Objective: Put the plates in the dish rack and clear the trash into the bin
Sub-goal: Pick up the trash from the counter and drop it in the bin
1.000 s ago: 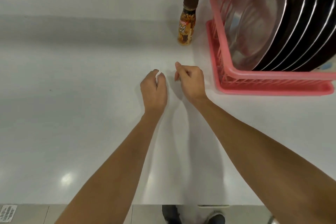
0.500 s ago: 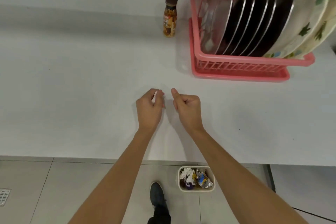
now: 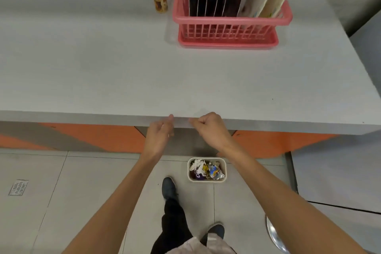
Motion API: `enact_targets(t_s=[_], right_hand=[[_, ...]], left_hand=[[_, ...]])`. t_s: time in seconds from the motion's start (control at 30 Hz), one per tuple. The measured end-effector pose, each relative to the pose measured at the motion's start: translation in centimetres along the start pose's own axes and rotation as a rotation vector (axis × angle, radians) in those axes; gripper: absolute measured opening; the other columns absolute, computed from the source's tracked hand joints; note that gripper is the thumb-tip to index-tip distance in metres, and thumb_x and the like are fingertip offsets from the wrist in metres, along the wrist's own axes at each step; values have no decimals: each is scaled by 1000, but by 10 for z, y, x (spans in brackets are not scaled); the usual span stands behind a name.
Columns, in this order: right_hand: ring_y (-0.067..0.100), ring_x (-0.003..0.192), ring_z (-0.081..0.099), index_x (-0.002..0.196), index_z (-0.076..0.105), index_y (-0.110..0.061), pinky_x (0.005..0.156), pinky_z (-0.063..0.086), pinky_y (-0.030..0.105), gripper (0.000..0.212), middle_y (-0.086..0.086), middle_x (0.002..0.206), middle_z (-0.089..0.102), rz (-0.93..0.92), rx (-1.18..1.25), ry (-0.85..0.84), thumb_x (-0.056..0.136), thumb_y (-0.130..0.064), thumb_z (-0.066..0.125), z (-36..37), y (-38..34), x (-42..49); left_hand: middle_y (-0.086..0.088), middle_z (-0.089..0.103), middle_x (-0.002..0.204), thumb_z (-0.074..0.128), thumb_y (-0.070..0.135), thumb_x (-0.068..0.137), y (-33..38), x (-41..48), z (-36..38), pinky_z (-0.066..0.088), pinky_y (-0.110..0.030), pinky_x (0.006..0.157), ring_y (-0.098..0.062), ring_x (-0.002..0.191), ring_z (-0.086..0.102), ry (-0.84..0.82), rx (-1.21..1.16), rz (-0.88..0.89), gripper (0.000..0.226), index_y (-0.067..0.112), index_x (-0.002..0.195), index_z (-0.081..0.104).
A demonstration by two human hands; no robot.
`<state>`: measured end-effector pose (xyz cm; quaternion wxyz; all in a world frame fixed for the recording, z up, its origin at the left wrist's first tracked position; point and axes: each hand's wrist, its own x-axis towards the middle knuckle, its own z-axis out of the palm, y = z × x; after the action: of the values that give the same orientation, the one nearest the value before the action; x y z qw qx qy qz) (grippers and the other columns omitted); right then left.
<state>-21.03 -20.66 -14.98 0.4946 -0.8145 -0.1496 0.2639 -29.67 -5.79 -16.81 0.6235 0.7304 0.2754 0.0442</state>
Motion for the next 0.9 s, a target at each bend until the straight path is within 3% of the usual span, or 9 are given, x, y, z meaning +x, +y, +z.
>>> enact_targets(t_s=[0.07, 0.13, 0.27, 0.37, 0.43, 0.57, 0.67, 0.8, 0.9], right_hand=[[8, 42, 21, 52, 35, -15, 53, 36, 34, 49, -5, 46, 25, -24, -44, -58, 94, -23, 60, -10, 10, -21], [10, 45, 25, 56, 39, -15, 56, 35, 30, 42, -3, 49, 29, -18, -111, -98, 91, -23, 61, -20, 22, -40], [15, 55, 38, 57, 50, -14, 70, 47, 36, 28, 0, 56, 44, 108, -100, -191, 84, -19, 53, -40, 54, -69], [16, 81, 60, 61, 62, -18, 87, 48, 40, 23, 1, 81, 65, 240, -12, -237, 72, -25, 44, -47, 87, -78], [18, 92, 62, 60, 68, -23, 89, 47, 38, 31, 8, 91, 69, 305, 112, -186, 64, -21, 38, -48, 113, -80], [17, 95, 64, 73, 75, -22, 87, 48, 27, 42, 9, 97, 73, 331, 153, -131, 91, 0, 44, -41, 170, -82], [8, 84, 64, 87, 78, -11, 74, 46, 13, 26, 4, 90, 73, 331, 103, -57, 86, 8, 60, -28, 214, -80], [3, 66, 64, 75, 75, -19, 61, 46, 14, 33, -5, 75, 71, 393, 189, 102, 73, 14, 71, -9, 285, -75], [5, 55, 63, 63, 74, -25, 58, 47, 21, 41, -2, 65, 71, 438, 331, 205, 66, 16, 77, 6, 341, -69]], left_hand=[[5, 38, 56, 48, 44, 96, -14, -26, 15, 29, -32, 57, -14, 54, 33, -41, 49, 13, 46, 22, 56, 40], [8, 42, 58, 50, 39, 96, -22, -47, 28, 33, -34, 61, -13, 57, 36, -68, 61, -10, 39, 25, 59, 44], [9, 47, 64, 45, 15, 100, -28, -69, 50, 41, -31, 64, -12, 62, 42, -149, 74, -113, 34, 24, 68, 51], [2, 49, 71, 42, 15, 100, -36, -74, 67, 45, -31, 60, -15, 64, 45, -218, 94, -220, 28, 15, 74, 52], [2, 51, 72, 43, 15, 100, -48, -74, 77, 41, -28, 59, -15, 65, 44, -234, 138, -291, 28, 14, 74, 53], [-5, 49, 68, 42, 14, 100, -83, -65, 94, 34, -28, 55, -19, 63, 40, -260, 163, -350, 27, 9, 76, 55], [-7, 45, 65, 42, 23, 103, -120, -53, 104, 32, -24, 52, -17, 59, 39, -254, 184, -332, 31, 9, 79, 55], [0, 39, 64, 43, 15, 101, -175, -34, 120, 27, -20, 48, -14, 61, 33, -288, 168, -392, 23, 10, 81, 52], [-6, 45, 70, 45, 5, 98, -215, -16, 138, 34, -25, 48, -19, 67, 42, -321, 139, -449, 17, 8, 84, 55]])
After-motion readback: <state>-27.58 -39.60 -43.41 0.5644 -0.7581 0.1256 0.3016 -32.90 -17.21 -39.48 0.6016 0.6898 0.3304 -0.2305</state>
